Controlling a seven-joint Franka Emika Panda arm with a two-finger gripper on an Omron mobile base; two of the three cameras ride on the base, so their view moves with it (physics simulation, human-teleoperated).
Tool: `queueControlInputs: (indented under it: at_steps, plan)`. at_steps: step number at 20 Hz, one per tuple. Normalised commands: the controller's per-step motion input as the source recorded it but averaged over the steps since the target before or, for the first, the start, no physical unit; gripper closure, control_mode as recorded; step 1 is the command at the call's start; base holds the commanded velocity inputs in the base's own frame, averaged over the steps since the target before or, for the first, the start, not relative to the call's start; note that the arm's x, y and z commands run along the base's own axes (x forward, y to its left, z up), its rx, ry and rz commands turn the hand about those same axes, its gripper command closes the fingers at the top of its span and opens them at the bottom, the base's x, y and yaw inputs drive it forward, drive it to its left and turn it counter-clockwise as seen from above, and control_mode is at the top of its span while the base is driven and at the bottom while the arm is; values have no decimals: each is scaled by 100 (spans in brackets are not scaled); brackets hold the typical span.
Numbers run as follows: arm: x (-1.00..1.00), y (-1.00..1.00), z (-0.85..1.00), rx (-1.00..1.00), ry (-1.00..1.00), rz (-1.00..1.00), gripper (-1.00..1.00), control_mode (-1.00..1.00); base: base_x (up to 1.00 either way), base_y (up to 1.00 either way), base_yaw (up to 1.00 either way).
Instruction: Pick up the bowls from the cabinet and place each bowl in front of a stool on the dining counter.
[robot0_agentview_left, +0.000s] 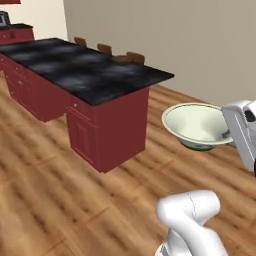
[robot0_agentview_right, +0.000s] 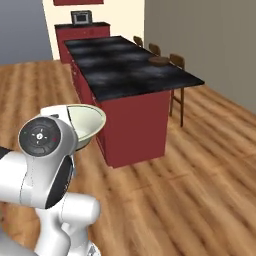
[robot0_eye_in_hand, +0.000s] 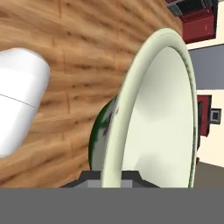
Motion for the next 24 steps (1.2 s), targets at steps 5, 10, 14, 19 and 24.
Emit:
queueControlInputs:
  at_steps: [5,10,14,19,24]
  plan:
    - [0,0,0,0,0,0,100,100,99,-98,-1]
    - [0,0,0,0,0,0,100,100,100,-100,1]
    - [0,0,0,0,0,0,100,100,100,-100,1]
    - [0,0,0,0,0,0,100,100,100,-100,9]
    - [0,0,0,0,0,0,100,100,100,-100,16]
